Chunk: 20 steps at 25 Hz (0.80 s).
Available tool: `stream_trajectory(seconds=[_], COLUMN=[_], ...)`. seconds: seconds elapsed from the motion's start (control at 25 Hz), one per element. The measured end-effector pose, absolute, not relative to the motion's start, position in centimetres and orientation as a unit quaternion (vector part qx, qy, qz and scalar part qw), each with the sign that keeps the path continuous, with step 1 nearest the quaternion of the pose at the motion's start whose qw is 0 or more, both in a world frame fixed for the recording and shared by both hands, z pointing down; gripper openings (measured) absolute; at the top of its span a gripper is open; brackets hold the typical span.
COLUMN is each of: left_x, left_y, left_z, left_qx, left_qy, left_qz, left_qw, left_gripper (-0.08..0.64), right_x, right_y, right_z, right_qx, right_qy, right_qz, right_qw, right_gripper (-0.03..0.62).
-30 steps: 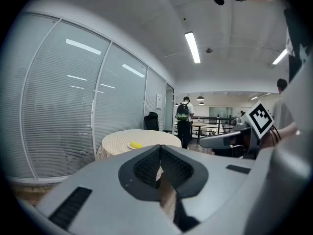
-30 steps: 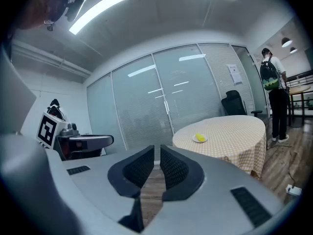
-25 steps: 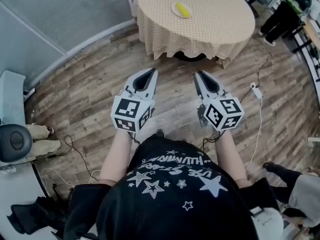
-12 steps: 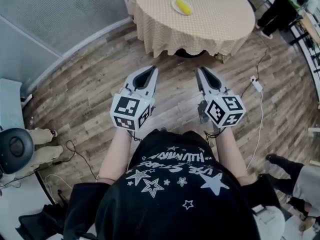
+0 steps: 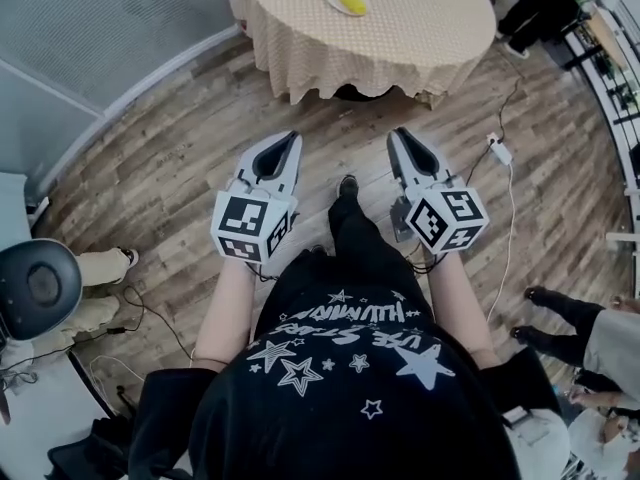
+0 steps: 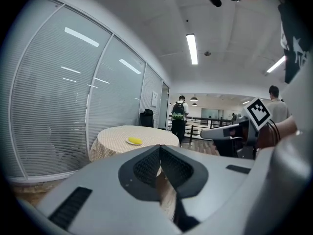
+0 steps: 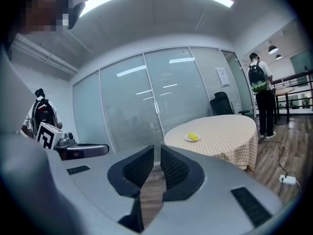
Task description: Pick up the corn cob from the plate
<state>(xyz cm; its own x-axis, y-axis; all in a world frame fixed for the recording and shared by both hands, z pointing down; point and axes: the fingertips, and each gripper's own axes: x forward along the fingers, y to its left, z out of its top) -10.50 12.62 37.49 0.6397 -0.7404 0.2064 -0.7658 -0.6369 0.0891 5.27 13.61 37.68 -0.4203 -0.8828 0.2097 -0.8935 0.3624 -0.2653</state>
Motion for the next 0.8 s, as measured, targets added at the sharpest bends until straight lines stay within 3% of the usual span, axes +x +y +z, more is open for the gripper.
stream_trajectory(seconds=[0.8], left_x=[-9.5], left_y=[2.6], left_z=[39.2], left_qx=[0.882], left_qy=[-0.449], left_qz=[0.105], left_qw=[0.094], left_gripper=[0.008], right_x=[7.8], right_y=[-0.6], right_z=[40.1], right_qx=[0.514], right_qy=[-0.831], right_qz=[0.211], right_qw=[-0.016], right_gripper=[0.055])
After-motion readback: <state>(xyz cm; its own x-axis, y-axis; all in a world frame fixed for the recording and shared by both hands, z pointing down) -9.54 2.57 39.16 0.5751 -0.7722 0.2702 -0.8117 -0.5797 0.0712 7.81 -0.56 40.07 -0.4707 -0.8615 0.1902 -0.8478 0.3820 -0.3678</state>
